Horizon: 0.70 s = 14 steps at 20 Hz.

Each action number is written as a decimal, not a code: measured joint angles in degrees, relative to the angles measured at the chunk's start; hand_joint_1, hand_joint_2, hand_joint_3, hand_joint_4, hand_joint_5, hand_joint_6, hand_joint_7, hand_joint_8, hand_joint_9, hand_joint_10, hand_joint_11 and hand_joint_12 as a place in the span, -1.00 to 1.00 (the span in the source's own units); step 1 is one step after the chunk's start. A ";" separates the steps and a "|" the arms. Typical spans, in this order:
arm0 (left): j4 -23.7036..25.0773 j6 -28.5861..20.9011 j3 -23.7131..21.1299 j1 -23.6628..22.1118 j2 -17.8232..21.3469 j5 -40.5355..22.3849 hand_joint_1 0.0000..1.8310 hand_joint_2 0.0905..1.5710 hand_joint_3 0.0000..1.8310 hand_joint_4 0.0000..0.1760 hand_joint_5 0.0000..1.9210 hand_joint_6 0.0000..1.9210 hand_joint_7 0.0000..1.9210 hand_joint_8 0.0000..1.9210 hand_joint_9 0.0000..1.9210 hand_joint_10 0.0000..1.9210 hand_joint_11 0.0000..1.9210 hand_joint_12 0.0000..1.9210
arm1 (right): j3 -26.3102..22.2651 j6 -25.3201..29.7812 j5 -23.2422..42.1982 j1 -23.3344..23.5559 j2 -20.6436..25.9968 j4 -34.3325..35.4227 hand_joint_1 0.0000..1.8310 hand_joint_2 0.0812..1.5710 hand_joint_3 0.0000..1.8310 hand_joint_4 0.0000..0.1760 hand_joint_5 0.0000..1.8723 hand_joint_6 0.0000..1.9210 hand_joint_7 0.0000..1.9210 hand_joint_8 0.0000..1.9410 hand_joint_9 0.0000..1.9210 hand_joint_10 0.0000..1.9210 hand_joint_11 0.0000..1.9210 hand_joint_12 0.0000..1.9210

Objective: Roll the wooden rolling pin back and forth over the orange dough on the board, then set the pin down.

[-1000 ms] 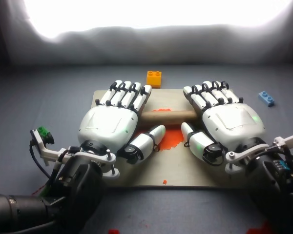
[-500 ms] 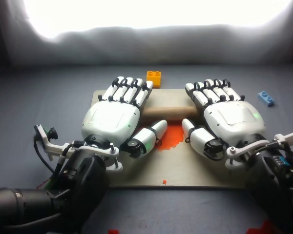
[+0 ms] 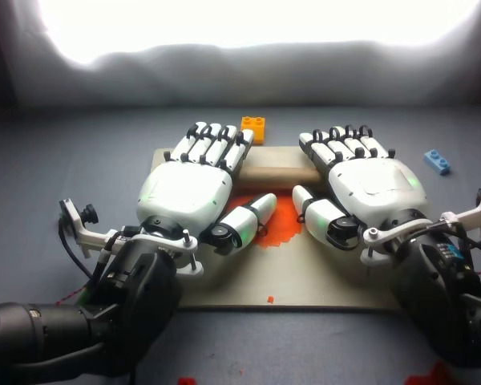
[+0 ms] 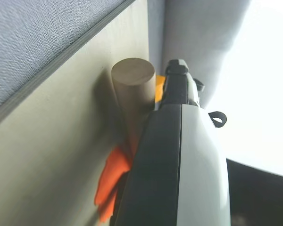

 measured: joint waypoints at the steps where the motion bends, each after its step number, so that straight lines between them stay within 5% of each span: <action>1: 0.02 0.00 0.11 0.00 -0.02 -0.02 -1.00 0.90 -1.00 -1.00 -0.92 -0.98 -0.90 -0.98 -0.94 -0.98 -0.99 -0.99 | 0.37 0.02 -0.11 0.00 -0.07 -0.04 -1.00 1.00 -0.85 -1.00 -0.83 -0.99 -0.85 -1.00 -0.92 -0.99 -1.00 -0.70; 7: 0.57 -0.85 1.55 -0.11 -0.55 0.59 -1.00 0.90 -1.00 -1.00 -0.91 -0.98 -0.88 -0.98 -0.92 -0.98 -0.99 -0.99 | 1.31 0.15 -0.31 0.33 -0.35 0.15 -1.00 1.00 -0.86 -1.00 -0.82 -0.99 -0.84 -0.99 -0.91 -0.99 -1.00 -0.69; 14: -0.04 -0.76 3.32 -1.38 -1.40 2.36 -1.00 0.90 -1.00 -1.00 -0.81 -0.99 -0.77 -0.99 -0.83 -0.99 -1.00 -0.81 | 1.31 0.20 -0.09 0.61 -0.42 0.00 -1.00 1.00 -0.86 -1.00 -0.68 -0.96 -0.67 -0.98 -0.75 -0.95 -1.00 -0.31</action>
